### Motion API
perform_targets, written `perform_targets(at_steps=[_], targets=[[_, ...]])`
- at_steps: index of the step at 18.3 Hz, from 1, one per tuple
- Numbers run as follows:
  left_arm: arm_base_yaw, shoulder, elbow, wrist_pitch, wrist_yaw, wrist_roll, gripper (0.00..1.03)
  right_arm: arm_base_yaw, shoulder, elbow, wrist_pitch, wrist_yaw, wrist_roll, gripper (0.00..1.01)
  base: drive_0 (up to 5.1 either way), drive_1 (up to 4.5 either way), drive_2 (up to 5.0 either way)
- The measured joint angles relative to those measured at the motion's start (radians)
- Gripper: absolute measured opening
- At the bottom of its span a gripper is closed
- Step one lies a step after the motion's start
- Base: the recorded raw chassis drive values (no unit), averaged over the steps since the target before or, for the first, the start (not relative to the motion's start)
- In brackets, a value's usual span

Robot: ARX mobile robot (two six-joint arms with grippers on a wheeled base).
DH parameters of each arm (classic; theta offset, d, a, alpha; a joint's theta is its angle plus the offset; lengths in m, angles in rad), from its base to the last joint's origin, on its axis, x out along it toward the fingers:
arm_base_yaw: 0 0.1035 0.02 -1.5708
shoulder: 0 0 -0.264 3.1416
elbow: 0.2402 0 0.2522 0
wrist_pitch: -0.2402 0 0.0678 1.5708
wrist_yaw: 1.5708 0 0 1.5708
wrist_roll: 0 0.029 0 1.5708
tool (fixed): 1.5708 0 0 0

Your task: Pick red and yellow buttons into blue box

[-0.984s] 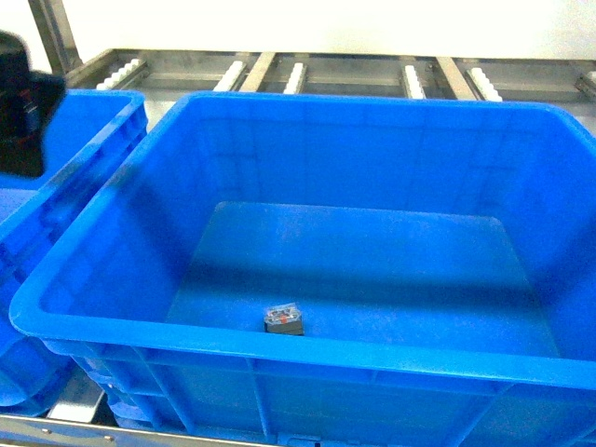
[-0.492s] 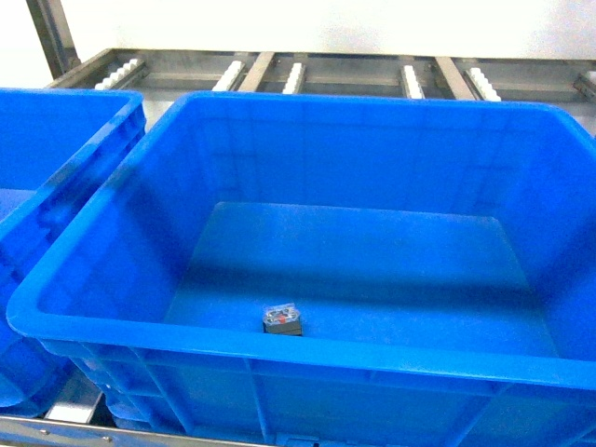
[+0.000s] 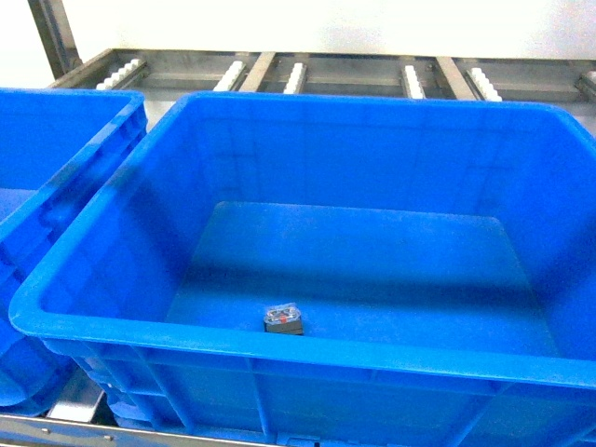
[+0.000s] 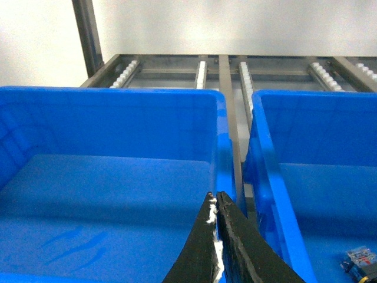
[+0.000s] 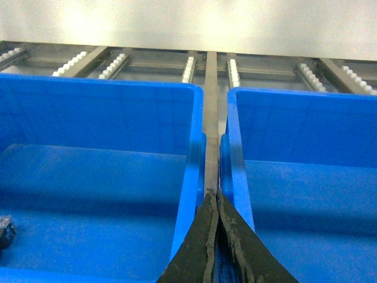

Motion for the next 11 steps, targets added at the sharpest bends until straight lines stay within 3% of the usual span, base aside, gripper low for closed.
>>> perform_targets(at_steps=[4, 5, 6, 11], targets=[[-0.009, -0.132, -0.039, -0.090, 0.017, -0.001, 0.02, 0.000, -0.088, -0.024, -0.061, 0.000, 0.000, 0.02, 0.0, 0.00, 0.0], [-0.008, -0.161, -0.047, -0.106, 0.017, -0.001, 0.02, 0.000, -0.101, -0.048, -0.025, 0.000, 0.000, 0.02, 0.0, 0.00, 0.0], [-0.008, -0.166, -0.072, -0.068, 0.018, -0.001, 0.02, 0.000, -0.119, -0.048, -0.060, 0.000, 0.000, 0.02, 0.0, 0.00, 0.0], [-0.008, -0.321, -0.073, -0.222, 0.017, -0.001, 0.02, 0.000, -0.213, -0.048, -0.143, 0.000, 0.000, 0.02, 0.0, 0.00, 0.0]])
